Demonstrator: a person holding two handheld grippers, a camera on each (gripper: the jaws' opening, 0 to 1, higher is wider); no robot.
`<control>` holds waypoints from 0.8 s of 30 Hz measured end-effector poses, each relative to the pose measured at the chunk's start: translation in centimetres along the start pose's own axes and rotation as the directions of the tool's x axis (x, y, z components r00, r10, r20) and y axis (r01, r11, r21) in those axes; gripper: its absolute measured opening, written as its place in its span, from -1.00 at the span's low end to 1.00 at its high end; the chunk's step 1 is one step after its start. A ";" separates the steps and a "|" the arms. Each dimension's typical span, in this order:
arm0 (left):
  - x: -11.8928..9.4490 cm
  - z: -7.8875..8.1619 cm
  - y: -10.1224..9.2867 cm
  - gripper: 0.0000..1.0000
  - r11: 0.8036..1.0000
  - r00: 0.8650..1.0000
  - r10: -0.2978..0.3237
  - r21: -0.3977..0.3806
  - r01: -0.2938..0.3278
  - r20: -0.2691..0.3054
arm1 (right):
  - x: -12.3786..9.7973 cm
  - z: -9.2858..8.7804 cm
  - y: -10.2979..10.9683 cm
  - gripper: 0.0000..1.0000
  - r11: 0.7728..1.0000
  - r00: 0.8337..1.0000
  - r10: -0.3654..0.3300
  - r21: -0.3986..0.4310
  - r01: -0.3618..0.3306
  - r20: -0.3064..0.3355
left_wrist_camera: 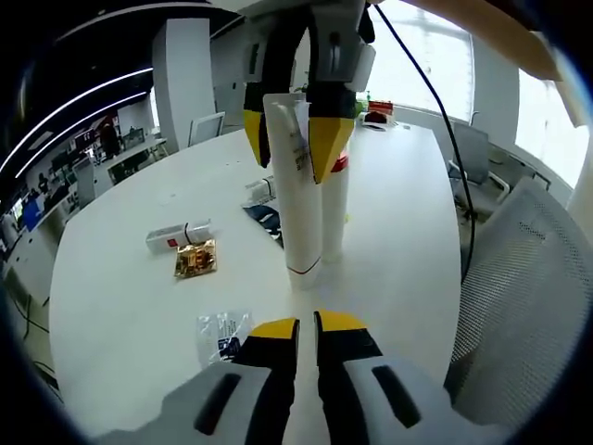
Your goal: Arrange the skincare products in the storage area until every visible bottle or jar stands upright without overlapping.
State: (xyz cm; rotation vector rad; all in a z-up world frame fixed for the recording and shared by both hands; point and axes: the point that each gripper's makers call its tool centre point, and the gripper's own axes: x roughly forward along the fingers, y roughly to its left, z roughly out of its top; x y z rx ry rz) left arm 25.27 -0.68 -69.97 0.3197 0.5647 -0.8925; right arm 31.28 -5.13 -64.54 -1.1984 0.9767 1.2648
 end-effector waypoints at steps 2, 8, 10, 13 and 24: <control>0.0 0.0 0.0 -0.89 1.000 1.000 -0.001 0.000 0.001 -0.002 | -0.2 0.0 -0.1 -0.36 1.000 1.000 -0.005 0.005 0.005 0.003; 0.0 -0.1 0.0 -0.89 1.000 1.000 -0.004 0.001 0.004 -0.005 | -0.4 -0.2 -0.5 -0.17 0.999 0.999 -0.030 0.022 0.030 0.014; 0.1 -0.2 0.0 -0.89 1.000 1.000 -0.005 0.002 0.005 -0.007 | -0.6 -0.4 -0.4 -0.09 0.999 0.999 -0.032 0.044 0.031 0.019; 0.1 -0.3 0.0 -0.89 1.000 1.000 -0.006 0.002 0.006 -0.008 | -0.7 -0.5 -0.6 0.01 0.998 0.999 -0.033 0.052 0.031 0.031; 0.1 -0.3 0.0 -0.89 1.000 1.000 -0.005 0.003 0.005 -0.011 | -1.6 -1.3 -0.9 0.40 0.992 0.996 -0.072 0.112 0.065 0.058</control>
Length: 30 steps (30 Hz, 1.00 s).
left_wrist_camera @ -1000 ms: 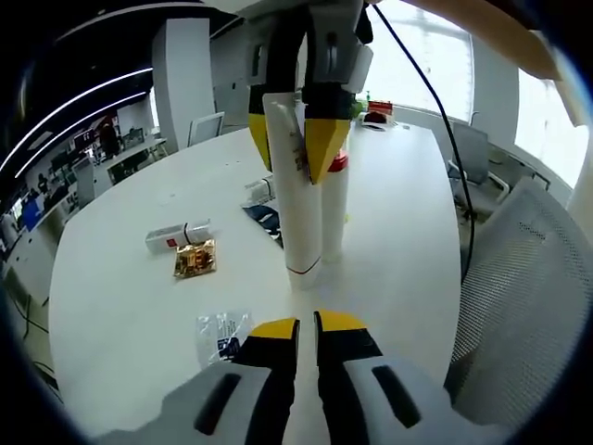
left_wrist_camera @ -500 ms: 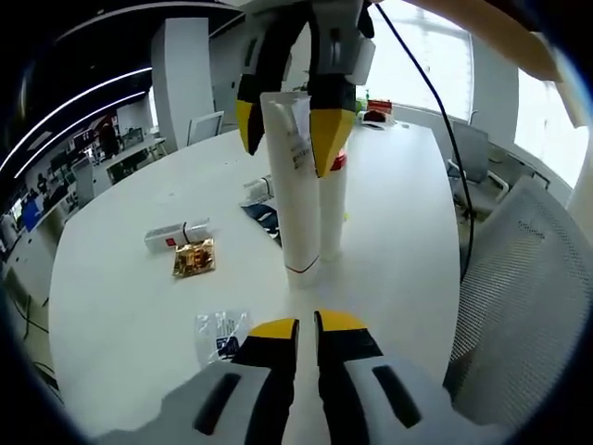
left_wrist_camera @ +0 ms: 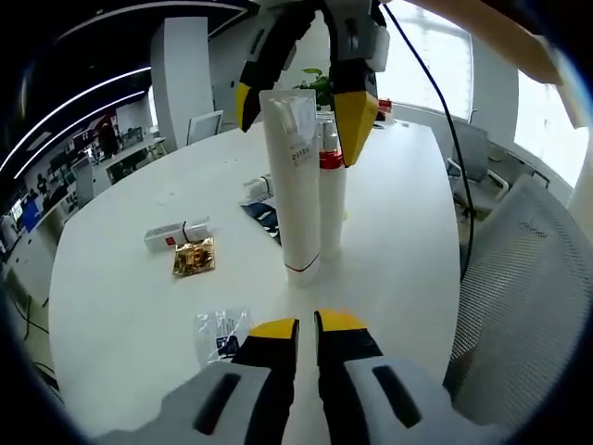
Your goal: Arrange the skincare products in the storage area until every visible bottle or jar stands upright without overlapping.
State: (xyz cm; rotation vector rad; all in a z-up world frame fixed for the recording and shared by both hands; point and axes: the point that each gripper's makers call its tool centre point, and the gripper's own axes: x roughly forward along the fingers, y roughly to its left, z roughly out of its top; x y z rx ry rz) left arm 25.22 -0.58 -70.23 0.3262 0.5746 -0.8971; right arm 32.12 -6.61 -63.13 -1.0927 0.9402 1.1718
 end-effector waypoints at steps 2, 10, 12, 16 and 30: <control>0.0 0.0 0.0 -0.89 1.000 1.000 0.000 0.003 0.000 -0.003 | -0.2 -0.4 0.0 0.40 1.000 1.000 -0.006 0.005 0.006 -0.002; 0.1 -0.1 -0.2 -0.89 1.000 1.000 -0.007 0.007 0.007 -0.006 | -0.8 -1.9 -0.7 0.74 0.998 0.999 -0.050 0.037 0.049 0.010; 0.1 -0.1 -0.2 -0.89 1.000 1.000 -0.009 0.008 0.009 -0.008 | -1.1 -2.2 -0.6 0.78 0.997 0.998 -0.054 0.050 0.053 0.019; 0.2 -0.1 -0.4 -0.88 1.000 1.000 -0.013 0.012 0.014 -0.012 | -1.5 -2.7 -0.7 0.97 0.993 0.996 -0.078 0.092 0.074 0.033; 0.1 -0.1 -0.4 -0.87 1.000 1.000 -0.012 0.007 0.012 -0.012 | -2.3 -5.6 -1.0 0.99 0.976 0.991 -0.128 0.184 0.119 0.038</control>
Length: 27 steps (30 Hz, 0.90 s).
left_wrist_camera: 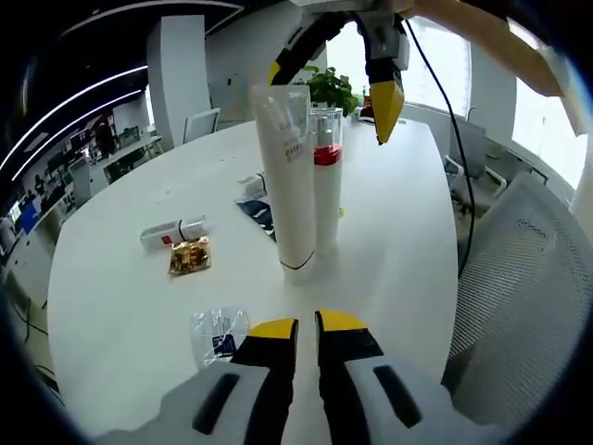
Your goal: Arrange the skincare products in the storage area until every visible bottle or jar stands upright without overlapping.
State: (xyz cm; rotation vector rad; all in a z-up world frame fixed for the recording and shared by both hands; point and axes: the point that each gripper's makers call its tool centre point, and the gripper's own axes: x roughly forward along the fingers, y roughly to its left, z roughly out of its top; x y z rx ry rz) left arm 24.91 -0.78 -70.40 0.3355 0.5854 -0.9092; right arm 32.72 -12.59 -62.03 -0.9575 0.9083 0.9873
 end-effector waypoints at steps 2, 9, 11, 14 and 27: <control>0.0 0.0 0.0 -0.86 1.000 1.000 0.000 0.001 0.000 -0.002 | -0.1 -0.3 -0.1 0.99 1.000 1.000 -0.009 0.022 0.008 0.016; 0.0 0.0 -0.1 -0.85 1.000 1.000 -0.001 0.001 0.001 -0.002 | -0.5 -1.7 -0.7 0.99 0.995 0.998 -0.039 0.096 0.034 0.046; 0.0 -0.1 0.0 -0.85 1.000 1.000 0.000 0.003 0.000 -0.004 | -0.6 -2.0 -0.8 0.99 0.991 0.997 -0.048 0.125 0.039 0.064; 0.0 0.0 -0.1 -0.84 1.000 1.000 -0.001 0.002 0.001 0.000 | -0.6 -2.6 -0.7 0.99 0.987 0.996 -0.054 0.154 0.041 0.076; -0.3 0.1 0.1 -0.72 1.000 1.000 0.015 -0.001 -0.015 0.006 | -0.8 -4.0 0.6 0.99 0.971 0.987 -0.099 0.227 0.068 0.128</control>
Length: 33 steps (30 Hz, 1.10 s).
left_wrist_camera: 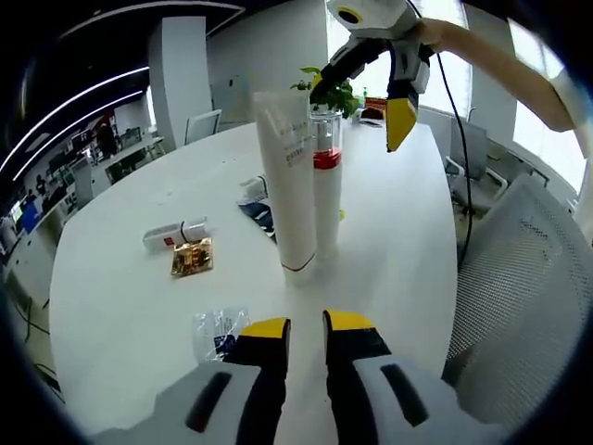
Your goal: Arrange the skincare products in the storage area until every visible bottle or jar stands upright without overlapping.
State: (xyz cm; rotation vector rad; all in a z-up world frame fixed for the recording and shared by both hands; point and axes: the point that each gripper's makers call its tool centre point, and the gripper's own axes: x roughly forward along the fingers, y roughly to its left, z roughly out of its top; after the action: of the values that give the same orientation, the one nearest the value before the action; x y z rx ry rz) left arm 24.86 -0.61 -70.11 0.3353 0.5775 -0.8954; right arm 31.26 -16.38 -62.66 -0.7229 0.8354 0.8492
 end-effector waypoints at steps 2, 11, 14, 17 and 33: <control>-0.1 0.0 0.0 -0.69 1.000 1.000 0.004 0.001 -0.004 0.003 | 0.0 0.0 0.1 0.99 1.000 1.000 0.002 0.009 -0.002 0.009; -0.6 0.3 0.5 -0.54 1.000 1.000 0.018 -0.025 -0.018 0.018 | -0.3 -0.6 1.4 0.99 0.999 1.000 0.001 0.035 -0.002 0.031; -0.9 0.6 0.9 -0.42 0.999 0.999 0.041 -0.034 -0.040 0.031 | -0.5 -0.7 1.6 0.99 0.999 0.999 -0.008 0.053 0.005 0.050; -1.1 0.7 1.0 -0.36 0.998 0.998 0.045 -0.042 -0.044 0.039 | -0.6 -0.9 1.8 0.99 0.998 0.999 -0.012 0.058 0.009 0.052; -2.5 1.1 2.8 0.02 0.990 0.990 0.112 -0.090 -0.104 0.081 | 0.7 -1.5 1.6 0.99 0.992 0.992 -0.008 0.125 -0.008 0.125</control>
State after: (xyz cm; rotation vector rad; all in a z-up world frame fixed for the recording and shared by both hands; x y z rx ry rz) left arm 26.21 2.09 -67.61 0.2467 0.5118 -0.7747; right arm 29.65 -16.54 -64.29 -0.5536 0.7687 0.8256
